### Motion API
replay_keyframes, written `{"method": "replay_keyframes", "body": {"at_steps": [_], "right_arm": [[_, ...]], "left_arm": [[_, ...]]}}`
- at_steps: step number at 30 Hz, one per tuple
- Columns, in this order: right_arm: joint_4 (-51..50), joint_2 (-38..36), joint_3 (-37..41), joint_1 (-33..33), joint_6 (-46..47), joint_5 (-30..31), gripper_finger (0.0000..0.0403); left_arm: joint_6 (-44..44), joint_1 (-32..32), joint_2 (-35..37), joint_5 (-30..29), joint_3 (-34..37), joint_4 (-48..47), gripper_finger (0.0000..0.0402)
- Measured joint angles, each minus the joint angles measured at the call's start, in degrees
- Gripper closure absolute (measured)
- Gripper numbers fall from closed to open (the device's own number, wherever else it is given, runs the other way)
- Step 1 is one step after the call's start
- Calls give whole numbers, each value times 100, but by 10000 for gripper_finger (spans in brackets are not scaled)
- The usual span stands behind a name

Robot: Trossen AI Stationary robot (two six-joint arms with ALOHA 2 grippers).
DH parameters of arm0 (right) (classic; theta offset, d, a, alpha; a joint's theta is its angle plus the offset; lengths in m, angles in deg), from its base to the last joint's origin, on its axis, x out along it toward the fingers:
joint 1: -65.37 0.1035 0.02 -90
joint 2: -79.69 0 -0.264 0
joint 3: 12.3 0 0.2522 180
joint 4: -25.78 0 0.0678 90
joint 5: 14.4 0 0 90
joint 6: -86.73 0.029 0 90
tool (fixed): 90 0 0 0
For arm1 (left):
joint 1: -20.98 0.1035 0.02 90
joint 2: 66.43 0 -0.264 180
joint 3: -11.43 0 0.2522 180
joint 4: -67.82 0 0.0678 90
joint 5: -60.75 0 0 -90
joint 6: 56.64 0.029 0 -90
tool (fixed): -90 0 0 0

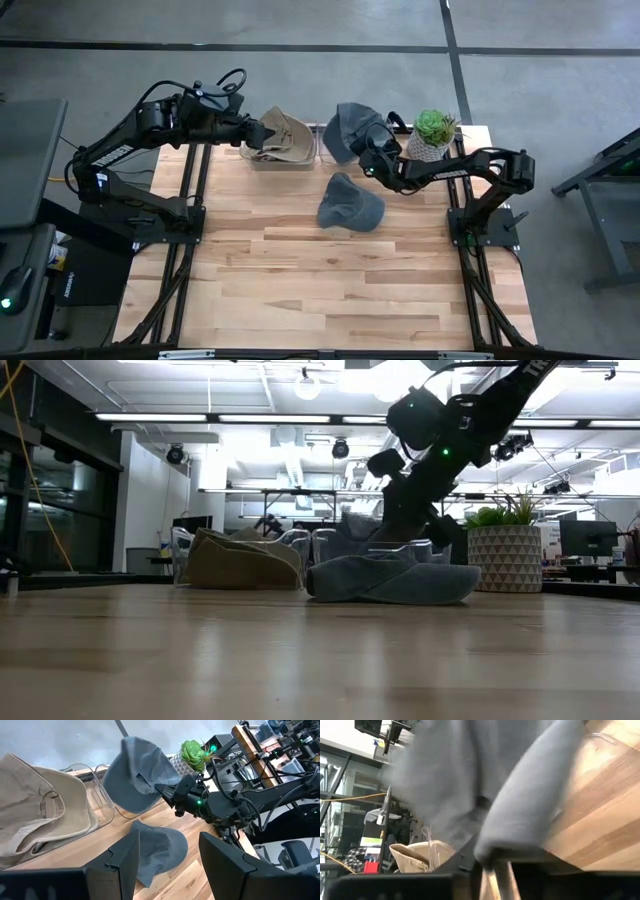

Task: Pick & Place hat
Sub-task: Put the bottom blue cap into the right transparent bin

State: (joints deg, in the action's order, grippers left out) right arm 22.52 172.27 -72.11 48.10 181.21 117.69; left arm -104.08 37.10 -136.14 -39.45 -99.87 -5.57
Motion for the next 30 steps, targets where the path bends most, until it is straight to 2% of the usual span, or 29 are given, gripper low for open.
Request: {"method": "replay_keyframes", "body": {"at_steps": [4,8,17,25,30], "right_arm": [[-38,0,0,2,2,-67,280],[-33,-2,0,2,4,-153,264],[6,-4,0,69,4,-517,262],[-63,-7,0,249,13,-459,261],[-170,-9,0,288,7,-696,261]], "left_arm": [[0,0,0,0,0,0,218],[2,0,0,2,0,-1,218],[0,0,0,3,0,-2,218],[0,0,0,4,0,-4,218],[0,0,0,7,0,-4,218]]}}
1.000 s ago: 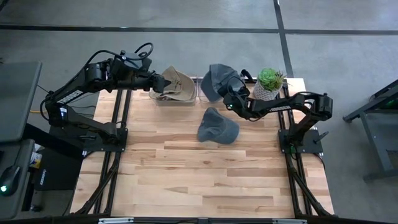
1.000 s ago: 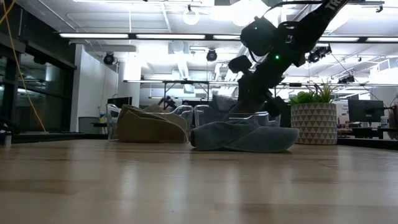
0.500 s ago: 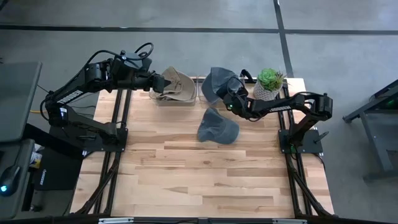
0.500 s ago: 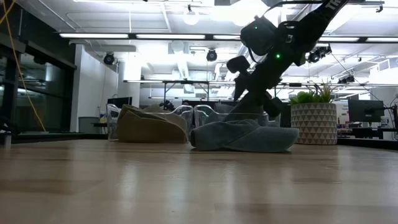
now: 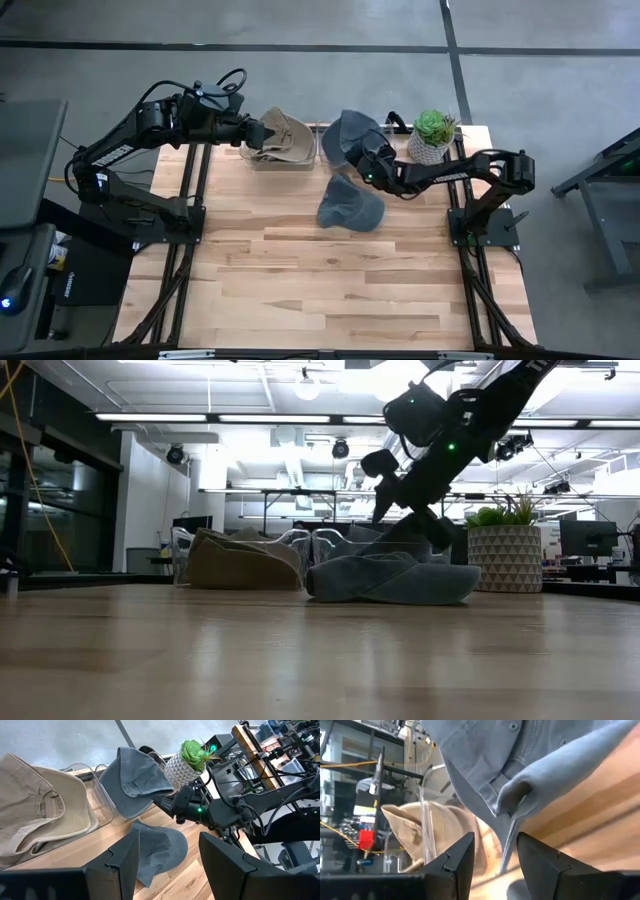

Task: Pick & Place hat
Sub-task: Put the bottom blue cap into the right transparent bin, then put the blue cap into the right transparent bin

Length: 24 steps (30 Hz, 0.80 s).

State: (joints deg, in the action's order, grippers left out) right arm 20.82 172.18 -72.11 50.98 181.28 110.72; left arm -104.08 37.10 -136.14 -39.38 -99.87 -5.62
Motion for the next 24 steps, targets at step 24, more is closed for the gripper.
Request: {"method": "replay_keyframes", "body": {"at_steps": [24], "right_arm": [[-390,-812,-2,554,-1466,253,260]], "left_arm": [[0,0,-2,39,0,-3,218]]}}
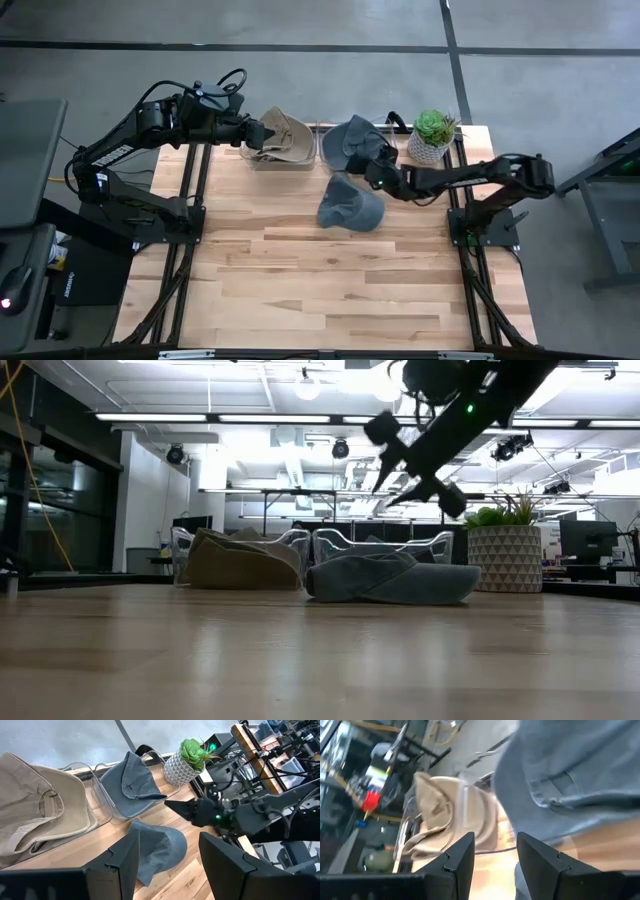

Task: Pick & Place hat
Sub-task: Put the blue cap into the right transparent bin

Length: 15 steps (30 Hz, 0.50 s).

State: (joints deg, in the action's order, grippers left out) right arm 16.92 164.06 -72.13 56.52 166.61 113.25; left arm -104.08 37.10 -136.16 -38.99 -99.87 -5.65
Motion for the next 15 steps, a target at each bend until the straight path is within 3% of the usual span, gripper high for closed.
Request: {"method": "replay_keyframes", "body": {"at_steps": [8,15], "right_arm": [[-88,-790,0,220,-1686,-633,260],[-1035,-1540,0,438,-1886,-1128,261]], "left_arm": [[0,0,-1,53,0,-43,218],[-136,0,-72,307,463,30,218]]}}
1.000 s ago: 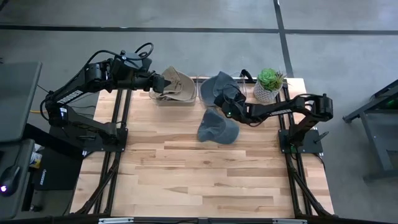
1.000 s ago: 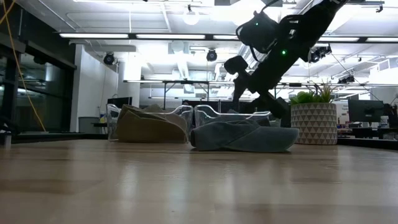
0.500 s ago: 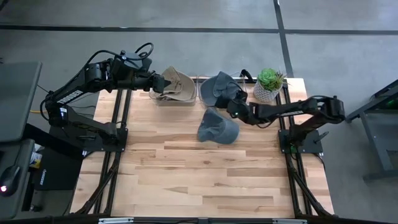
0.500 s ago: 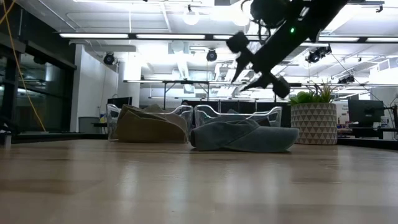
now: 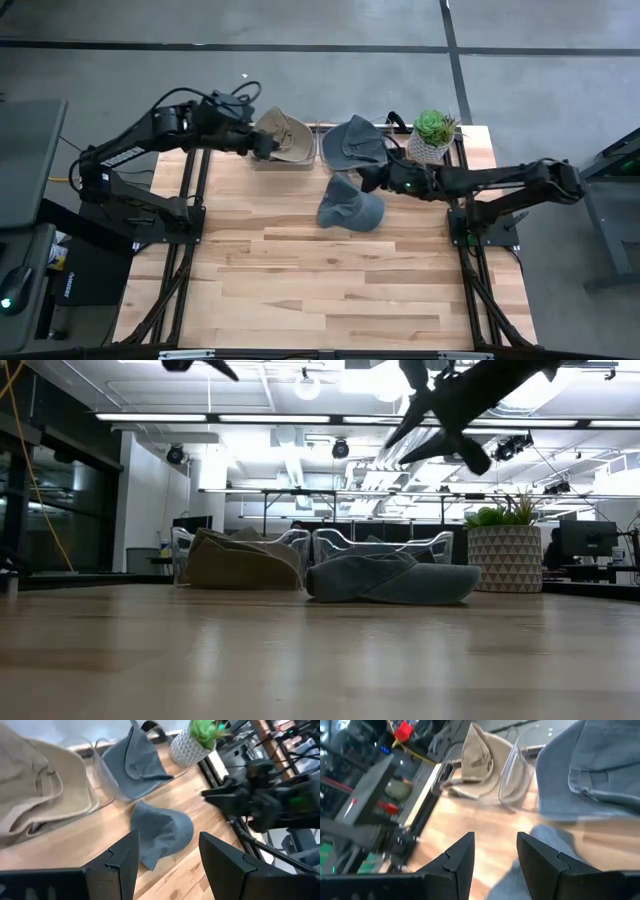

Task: Pick & Place hat
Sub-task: Put the blue cap into the right transparent bin

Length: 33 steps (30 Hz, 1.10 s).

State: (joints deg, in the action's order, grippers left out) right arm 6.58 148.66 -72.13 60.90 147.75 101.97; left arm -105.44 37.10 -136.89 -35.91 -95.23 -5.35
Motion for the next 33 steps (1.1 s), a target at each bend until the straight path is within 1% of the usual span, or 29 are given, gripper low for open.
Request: {"method": "replay_keyframes", "body": {"at_steps": [2,5,11,14,18,20,26,30,31,33], "right_arm": [[-336,-192,0,97,48,-44,261],[-756,-424,0,263,212,-139,261],[-1849,-634,0,644,1169,-734,261],[-2524,-638,0,923,1652,-712,261],[-3337,-627,2,1237,2401,-538,261],[-3484,-627,2,1358,2578,-479,261],[-3595,-627,2,1556,2750,-476,261],[-3634,-625,2,1670,2917,-393,261],[-3632,-625,2,1687,2941,-384,261],[-3644,-625,2,1716,3001,-381,261]], "left_arm": [[-100,-2,12,126,256,119,218],[-249,0,0,396,700,550,218],[-491,-2,2,851,1481,1324,218],[-550,-2,2,1003,1852,1767,218],[-709,-2,2,1263,2377,2368,218],[-801,-2,2,1351,2617,2670,218],[-1006,-2,4,1373,3299,3448,218],[-1542,-2,-88,1389,3790,4133,218],[-1725,-2,-161,1429,3903,4372,218],[-2043,0,-290,1596,4121,4558,218]]}}
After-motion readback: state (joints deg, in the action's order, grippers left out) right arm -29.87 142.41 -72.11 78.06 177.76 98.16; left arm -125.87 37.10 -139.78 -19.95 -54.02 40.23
